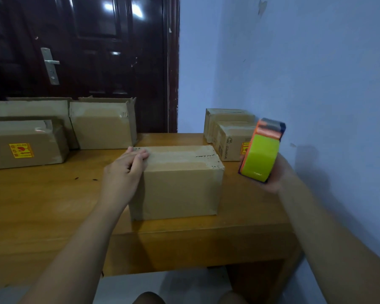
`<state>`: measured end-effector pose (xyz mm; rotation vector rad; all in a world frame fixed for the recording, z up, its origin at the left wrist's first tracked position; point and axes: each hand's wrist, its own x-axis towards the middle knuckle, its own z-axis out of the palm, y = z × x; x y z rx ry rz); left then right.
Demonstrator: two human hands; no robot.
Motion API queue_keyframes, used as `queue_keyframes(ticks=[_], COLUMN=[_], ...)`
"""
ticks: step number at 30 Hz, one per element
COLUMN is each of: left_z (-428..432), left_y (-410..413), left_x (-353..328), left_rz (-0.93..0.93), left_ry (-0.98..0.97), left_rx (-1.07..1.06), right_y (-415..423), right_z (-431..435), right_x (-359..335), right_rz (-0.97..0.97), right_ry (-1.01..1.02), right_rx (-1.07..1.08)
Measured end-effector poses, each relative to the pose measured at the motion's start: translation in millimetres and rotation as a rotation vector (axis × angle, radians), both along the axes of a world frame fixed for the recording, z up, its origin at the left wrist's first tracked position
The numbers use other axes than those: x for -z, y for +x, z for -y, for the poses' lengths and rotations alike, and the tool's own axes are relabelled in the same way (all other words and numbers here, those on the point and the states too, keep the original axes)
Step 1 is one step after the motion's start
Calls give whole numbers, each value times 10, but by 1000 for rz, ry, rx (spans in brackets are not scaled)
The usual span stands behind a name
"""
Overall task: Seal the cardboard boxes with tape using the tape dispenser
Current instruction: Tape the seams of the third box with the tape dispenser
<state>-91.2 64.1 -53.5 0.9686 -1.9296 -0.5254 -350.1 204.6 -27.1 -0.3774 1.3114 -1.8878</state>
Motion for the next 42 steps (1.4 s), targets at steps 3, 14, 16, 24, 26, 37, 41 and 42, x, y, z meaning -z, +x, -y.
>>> queue_keyframes(ticks=[3,14,16,24,26,37,41,42], left_z=[31,79,94,-40,-148,-137,-123,-122], left_y=[11,16,38,-33,-118,-332,-338,-337], left_x=[-1,-56,-78,-419,-562,-747,-708,-699], left_rz=[43,26,29,57,-263,-786,-766,-766], left_ry=[-25,12,30,-74,164,450,406,407], left_rx=[30,108,124,73,182,186,148,130], right_y=[41,626,690,875,882,921,979,993], right_z=[110,578,675,843,845,970,947,937], right_x=[-169,-684,-665,-474,-512,-611,-646,-654], right_rz=[-140,-474,-591,-1126,-1226,-1490,-1515,-1522], right_ry=[13,-95,-66,72,93,230,238,240], right_rx=[41,-119,-104,-84,-106,-156,-170,-171])
